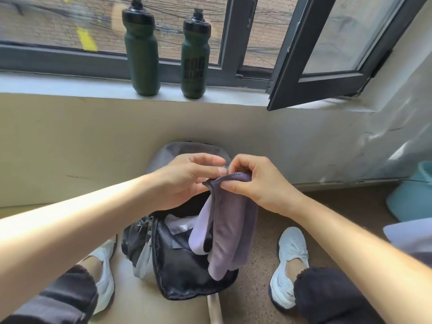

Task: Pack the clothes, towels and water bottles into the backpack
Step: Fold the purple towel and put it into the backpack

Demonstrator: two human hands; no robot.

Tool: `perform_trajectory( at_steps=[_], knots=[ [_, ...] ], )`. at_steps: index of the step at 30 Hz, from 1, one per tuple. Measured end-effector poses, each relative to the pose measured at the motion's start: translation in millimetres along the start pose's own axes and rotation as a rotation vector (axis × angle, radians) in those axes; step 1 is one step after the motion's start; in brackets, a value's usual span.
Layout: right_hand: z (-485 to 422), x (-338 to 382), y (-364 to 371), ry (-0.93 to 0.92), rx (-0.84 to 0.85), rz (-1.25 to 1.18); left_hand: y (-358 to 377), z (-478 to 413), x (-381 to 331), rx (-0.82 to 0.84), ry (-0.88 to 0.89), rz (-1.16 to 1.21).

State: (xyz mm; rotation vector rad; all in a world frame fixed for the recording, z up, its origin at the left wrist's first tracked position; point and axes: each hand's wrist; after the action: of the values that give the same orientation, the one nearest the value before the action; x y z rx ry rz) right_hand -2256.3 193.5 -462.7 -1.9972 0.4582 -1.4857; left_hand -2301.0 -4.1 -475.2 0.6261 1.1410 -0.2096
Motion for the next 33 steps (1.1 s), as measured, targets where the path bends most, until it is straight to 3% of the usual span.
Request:
perform_trajectory(
  at_steps=[5, 10, 14, 17, 19, 28, 33],
  knots=[
    [-1.3, -1.6, -2.0, -0.031, 0.018, -0.117, 3.1, 2.7, -7.2, 0.057, 0.048, 0.041],
    [-3.8, 0.2, -11.0, -0.002, -0.009, -0.057, 1.7, 0.6, -12.5, 0.030, 0.119, 0.044],
    [-5.4, -1.2, -22.7, 0.016, -0.124, -0.110, -1.2, -1.3, -2.3, -0.110, 0.337, -0.297],
    [-3.8, -2.2, -31.0, 0.004, -0.183, -0.135, -5.8, -2.5, 5.1, -0.195, 0.675, -0.709],
    [-2.3, -3.0, -35.4, -0.011, -0.220, -0.124, -6.4, -4.2, 10.1, -0.191, 0.819, -0.860],
    [4.8, -3.7, -47.1, -0.049, -0.270, -0.198, 1.1, -27.8, 25.3, -0.129, 0.600, -0.923],
    [5.1, -9.3, -53.3, -0.058, -0.333, -0.217, -0.9, -42.8, 32.7, -0.055, 0.551, -1.141]
  ],
)
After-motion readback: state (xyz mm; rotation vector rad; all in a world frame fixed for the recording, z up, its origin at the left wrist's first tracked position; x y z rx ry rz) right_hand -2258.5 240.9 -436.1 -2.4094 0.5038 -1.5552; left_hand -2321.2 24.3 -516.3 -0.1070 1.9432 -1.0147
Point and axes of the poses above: each hand's wrist, its own z-axis away from the middle knuckle, its own y-axis out of the palm, x = y × z, and after that the axes turned 3 degrees about -y, right-handed
